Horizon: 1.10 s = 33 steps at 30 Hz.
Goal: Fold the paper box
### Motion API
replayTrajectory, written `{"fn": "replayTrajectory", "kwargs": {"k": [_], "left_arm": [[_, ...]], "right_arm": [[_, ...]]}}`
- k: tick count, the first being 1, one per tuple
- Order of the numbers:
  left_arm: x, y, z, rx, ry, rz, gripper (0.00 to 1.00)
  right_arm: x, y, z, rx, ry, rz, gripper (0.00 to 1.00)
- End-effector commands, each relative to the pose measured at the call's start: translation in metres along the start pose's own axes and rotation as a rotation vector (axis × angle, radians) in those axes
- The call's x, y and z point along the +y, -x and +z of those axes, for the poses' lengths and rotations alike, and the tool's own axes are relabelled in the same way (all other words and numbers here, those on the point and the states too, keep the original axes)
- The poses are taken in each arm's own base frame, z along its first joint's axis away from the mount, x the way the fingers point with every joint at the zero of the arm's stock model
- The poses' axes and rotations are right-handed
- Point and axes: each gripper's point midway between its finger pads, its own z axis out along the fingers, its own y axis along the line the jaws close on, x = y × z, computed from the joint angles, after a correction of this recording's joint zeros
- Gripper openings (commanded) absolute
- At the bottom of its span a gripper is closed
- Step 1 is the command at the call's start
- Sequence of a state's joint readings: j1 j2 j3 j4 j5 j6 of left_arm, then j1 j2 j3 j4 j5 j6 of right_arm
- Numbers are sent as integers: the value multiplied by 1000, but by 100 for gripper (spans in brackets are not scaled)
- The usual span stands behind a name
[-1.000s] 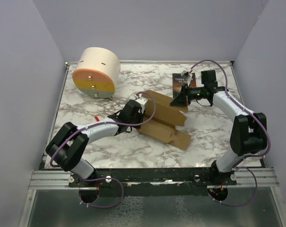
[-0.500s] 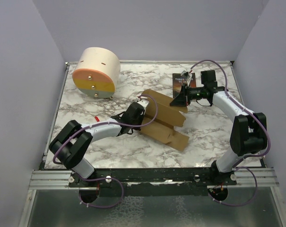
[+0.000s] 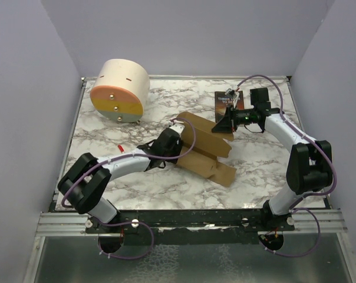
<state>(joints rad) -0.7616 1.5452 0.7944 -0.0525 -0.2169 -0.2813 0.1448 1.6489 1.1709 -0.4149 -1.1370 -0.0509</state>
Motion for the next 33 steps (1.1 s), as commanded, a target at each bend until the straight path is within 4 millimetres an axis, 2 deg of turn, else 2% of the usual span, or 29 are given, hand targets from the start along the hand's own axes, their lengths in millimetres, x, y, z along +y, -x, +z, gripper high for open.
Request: {"fn": "replayTrajectory", "kwargs": {"k": [1,7,9,13,17,22,30,33], "left_arm": [[-3,32,-25,-125,-29,-52,60],[-5,58,-61,-311,-152,-116,82],[-4,69,-77,-404,-241,-150,91],[12,99,-114,-629,-462,-269,99],[28,118,-130,-726,-565,-263,99],[13,133,-132,-774,-714,-123,93],[-1,133,-101,-692,-849,-43,72],[0,131,-92,-676,-842,-25,67]], "right_arm": [[-2,0,1,3,6,-31,1],[2,1,0,10,31,-57,1],[3,0,1,15,49,-68,1],[9,-1,1,22,100,-91,1],[16,1,0,18,141,-124,1],[21,2,-1,17,170,-160,1],[24,2,2,29,185,-205,1],[25,3,3,35,192,-223,1]]}}
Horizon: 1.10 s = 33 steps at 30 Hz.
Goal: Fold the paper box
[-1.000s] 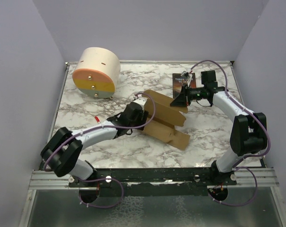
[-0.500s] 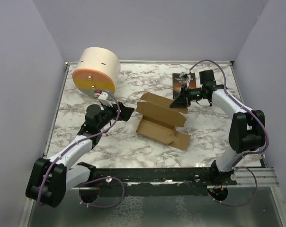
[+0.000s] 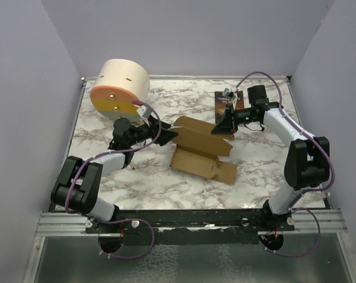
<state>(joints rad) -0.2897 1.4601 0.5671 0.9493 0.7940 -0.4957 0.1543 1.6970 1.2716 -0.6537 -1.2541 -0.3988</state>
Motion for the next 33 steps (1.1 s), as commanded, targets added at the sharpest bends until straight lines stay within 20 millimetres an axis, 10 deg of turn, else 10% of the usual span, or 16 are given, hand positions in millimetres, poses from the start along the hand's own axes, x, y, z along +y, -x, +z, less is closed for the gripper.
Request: {"fn": "replayTrajectory", "kwargs": {"k": [1,11,18,22,33], "left_arm": [[-10,4,6,13,-105,85,65],[-12,-21,25,88,-177,77,44],[-18,-26,27,99,-201,85,5],[-19,-26,22,84,-175,105,0],[-26,-27,-14,-41,-15,215,0]], "right_arm": [[8,8,4,-5,55,-51,1],[13,9,13,18,87,-106,1],[13,10,14,29,81,-121,2],[15,16,12,30,72,-132,6],[30,41,-28,-47,-13,-204,54]]}}
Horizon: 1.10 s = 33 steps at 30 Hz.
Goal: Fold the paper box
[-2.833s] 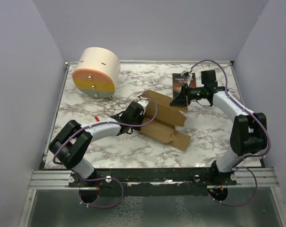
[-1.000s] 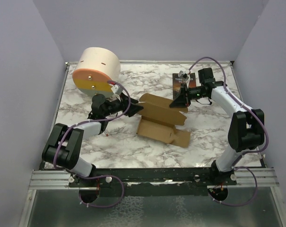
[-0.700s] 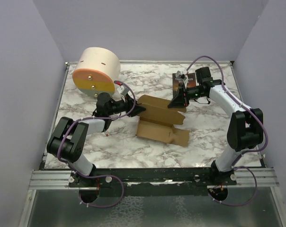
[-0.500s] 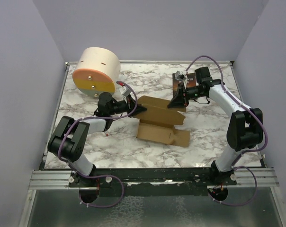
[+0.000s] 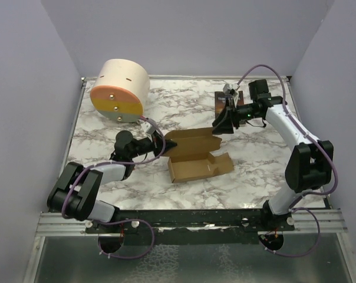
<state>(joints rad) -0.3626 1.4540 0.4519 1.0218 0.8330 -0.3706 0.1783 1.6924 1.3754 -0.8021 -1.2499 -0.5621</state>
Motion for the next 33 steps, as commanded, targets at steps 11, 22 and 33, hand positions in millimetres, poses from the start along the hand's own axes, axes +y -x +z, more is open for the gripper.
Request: {"fn": "replayTrajectory", "kwargs": {"k": [11,22,33], "left_arm": [[-24,30,-33,-265,185,315,0],[-38,39,-36,-344,164,345,0],[-43,35,-35,-334,136,341,0]], "right_arm": [[14,-30,-42,-130,-204,-189,91],[-36,-53,-49,-82,-376,18,99],[-75,-79,-46,-46,-368,124,95]]}}
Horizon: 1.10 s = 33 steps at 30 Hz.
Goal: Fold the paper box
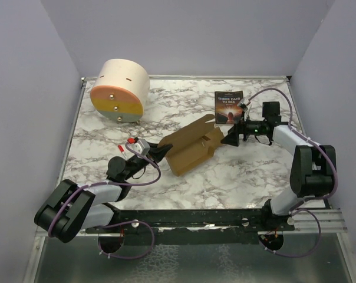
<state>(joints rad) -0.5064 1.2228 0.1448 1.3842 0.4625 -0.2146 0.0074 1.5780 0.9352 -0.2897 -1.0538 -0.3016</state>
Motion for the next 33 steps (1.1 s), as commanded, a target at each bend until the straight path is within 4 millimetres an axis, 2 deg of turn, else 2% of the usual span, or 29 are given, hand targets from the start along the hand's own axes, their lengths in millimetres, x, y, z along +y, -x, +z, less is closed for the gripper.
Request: {"fn": "replayTrajectory", "kwargs": {"k": [1,12,22,26,31,33], "left_arm": [[-5,12,0,-50,-21,24,0],[-14,19,-2,-71,-57,23,0],[-17,27,-2,-90,-72,27,0],[-18,29,-1,-97,-78,24,0],[-18,31,-1,-101,-78,24,0],[-18,32,-1,-104,-78,25,0]], "right_arm": [[-16,8,4,1,-17,-14,94],[-44,-3,17,35,-32,37,85],[-52,-5,20,42,-43,32,83],[-48,-5,23,35,4,37,74],[-33,2,22,5,77,21,57],[-29,5,21,-3,97,13,47]]}}
